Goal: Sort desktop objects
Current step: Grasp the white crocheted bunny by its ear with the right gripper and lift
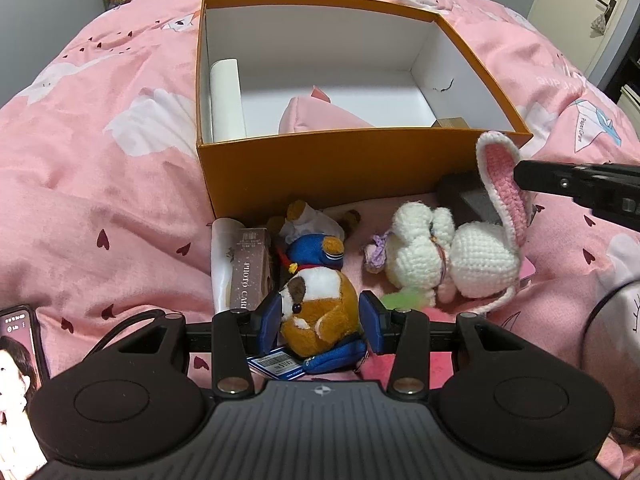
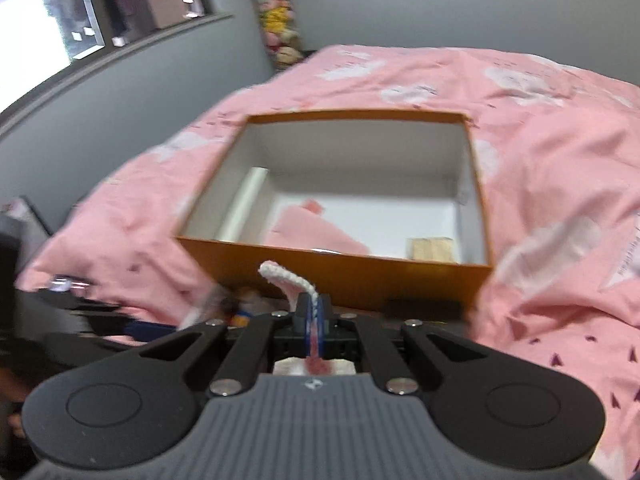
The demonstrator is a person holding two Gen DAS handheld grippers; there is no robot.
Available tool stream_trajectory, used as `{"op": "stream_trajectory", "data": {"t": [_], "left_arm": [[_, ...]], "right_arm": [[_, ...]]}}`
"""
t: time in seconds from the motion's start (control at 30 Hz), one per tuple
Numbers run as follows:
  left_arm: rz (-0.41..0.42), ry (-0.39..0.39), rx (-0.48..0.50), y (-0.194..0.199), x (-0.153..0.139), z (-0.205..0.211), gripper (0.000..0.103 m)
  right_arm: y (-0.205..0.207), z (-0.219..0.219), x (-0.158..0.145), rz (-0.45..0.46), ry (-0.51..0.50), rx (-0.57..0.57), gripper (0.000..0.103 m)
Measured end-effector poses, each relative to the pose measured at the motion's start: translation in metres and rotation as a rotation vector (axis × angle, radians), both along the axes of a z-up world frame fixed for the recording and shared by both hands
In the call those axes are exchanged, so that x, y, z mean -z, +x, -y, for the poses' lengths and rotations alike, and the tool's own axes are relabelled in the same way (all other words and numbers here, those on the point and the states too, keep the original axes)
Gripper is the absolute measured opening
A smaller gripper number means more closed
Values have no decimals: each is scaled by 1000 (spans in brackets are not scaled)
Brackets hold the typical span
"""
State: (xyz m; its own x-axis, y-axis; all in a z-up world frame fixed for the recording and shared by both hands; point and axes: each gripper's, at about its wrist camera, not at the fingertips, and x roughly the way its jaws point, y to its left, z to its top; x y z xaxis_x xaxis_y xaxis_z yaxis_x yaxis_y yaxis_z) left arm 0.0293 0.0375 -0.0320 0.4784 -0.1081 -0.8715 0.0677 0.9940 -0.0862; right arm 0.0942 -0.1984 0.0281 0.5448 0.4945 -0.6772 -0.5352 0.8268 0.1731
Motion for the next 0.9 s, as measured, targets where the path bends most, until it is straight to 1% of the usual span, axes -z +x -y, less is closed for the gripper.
{"op": "stream_trajectory", "data": {"t": [0.13,0.2,0.23,0.3,0.37,0.43,0.6,0.73,0.83,0.9], "left_arm": [[-2,-8,4,0,3,0,50],[-4,-12,8,0,5,0,50],[-5,-15,8,0,6,-1,50],[-9,-23,6,1,8,-2,50],[-13,-38,4,1,9,-3,50],[-17,-46,2,1,10,-4,50],[-17,-41,5,1,11,-4,50],[-19,-39,6,1,11,-3,50],[-17,-41,6,0,11,-3,50],[-19,-51,7,1,12,-4,52]], "right_arm": [[11,7,14,-13,-52,65,5],[12,9,17,-19,-70,72,9],[11,11,17,-20,-62,64,9],[8,12,16,-22,-53,44,11],[4,11,14,-22,-42,6,17],[-2,7,13,-30,-49,-59,35],[-15,-2,21,-55,-94,-162,38],[-19,-9,29,-84,-117,-210,55],[-18,-14,39,-109,-139,-221,57],[-15,-17,47,-126,-156,-212,57]]}}
